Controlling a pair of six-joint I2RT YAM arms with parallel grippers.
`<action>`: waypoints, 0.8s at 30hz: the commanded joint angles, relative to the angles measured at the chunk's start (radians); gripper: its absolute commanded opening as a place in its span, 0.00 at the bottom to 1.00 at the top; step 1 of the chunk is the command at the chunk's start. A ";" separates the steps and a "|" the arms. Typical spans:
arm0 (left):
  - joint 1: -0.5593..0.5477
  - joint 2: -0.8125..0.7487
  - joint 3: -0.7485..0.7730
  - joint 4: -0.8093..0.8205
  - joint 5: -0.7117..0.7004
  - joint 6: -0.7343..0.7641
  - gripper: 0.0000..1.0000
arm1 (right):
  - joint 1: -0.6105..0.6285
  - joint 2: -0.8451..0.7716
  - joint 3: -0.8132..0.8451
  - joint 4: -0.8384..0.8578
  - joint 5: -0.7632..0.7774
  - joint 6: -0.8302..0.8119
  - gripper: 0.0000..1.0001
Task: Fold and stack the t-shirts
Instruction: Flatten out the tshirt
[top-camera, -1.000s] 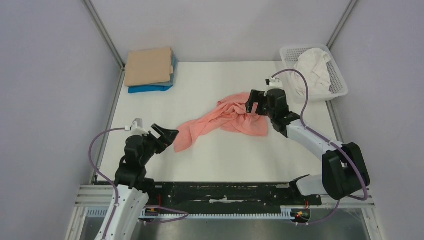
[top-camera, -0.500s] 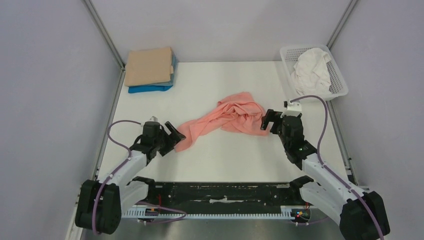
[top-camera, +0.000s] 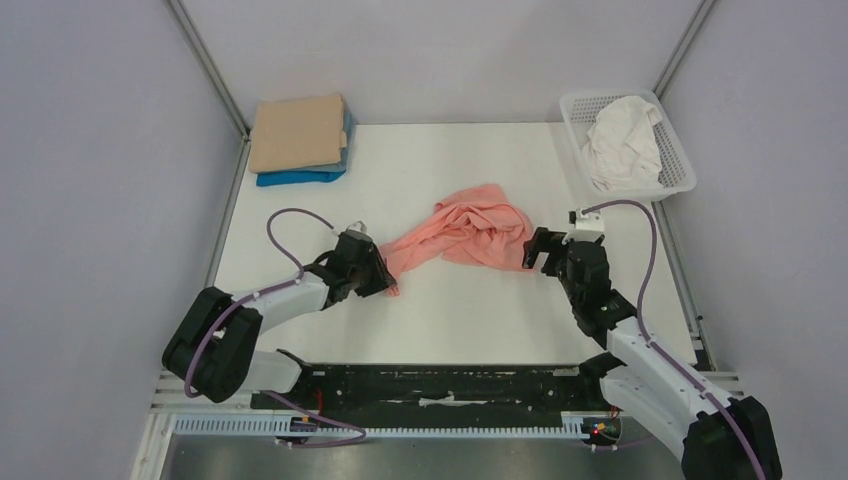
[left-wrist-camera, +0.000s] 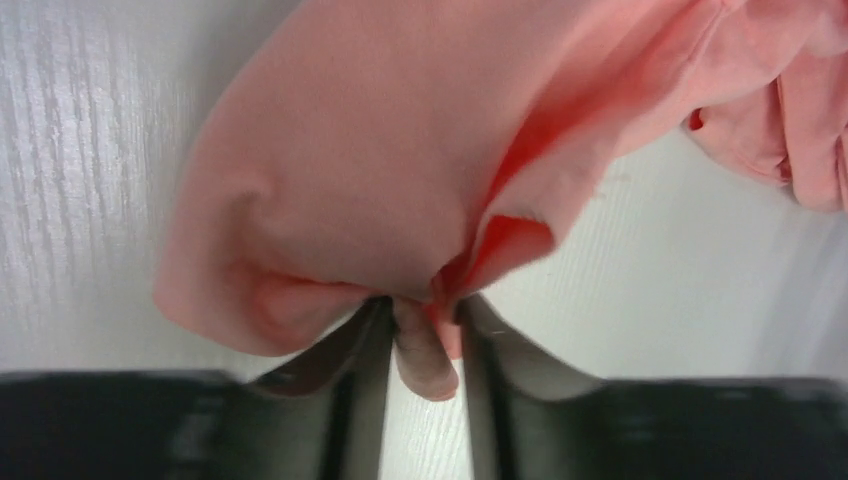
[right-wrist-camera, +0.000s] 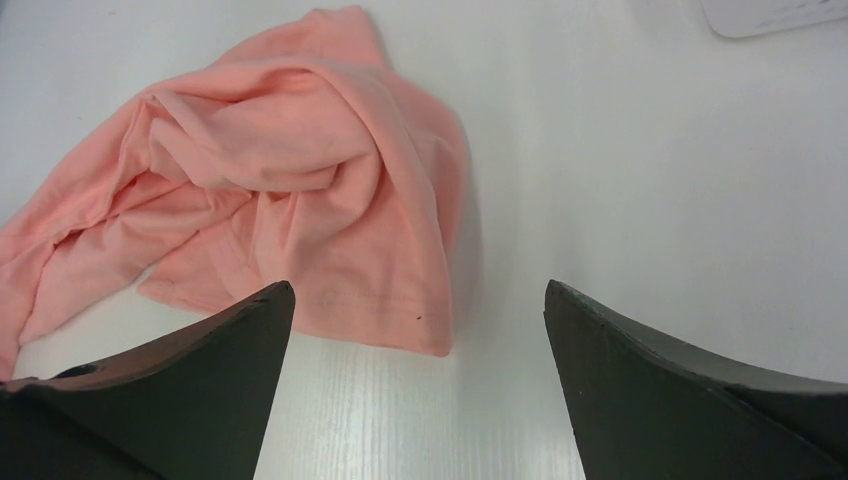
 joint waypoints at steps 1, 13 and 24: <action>-0.031 0.055 -0.007 -0.068 -0.077 0.037 0.26 | 0.029 0.045 0.009 -0.032 -0.008 -0.028 0.98; -0.040 -0.034 -0.011 -0.053 -0.086 0.012 0.02 | 0.068 0.302 0.055 0.086 -0.029 -0.088 0.84; -0.040 -0.146 -0.030 -0.040 -0.220 0.010 0.02 | 0.060 0.479 0.113 0.210 0.067 -0.076 0.17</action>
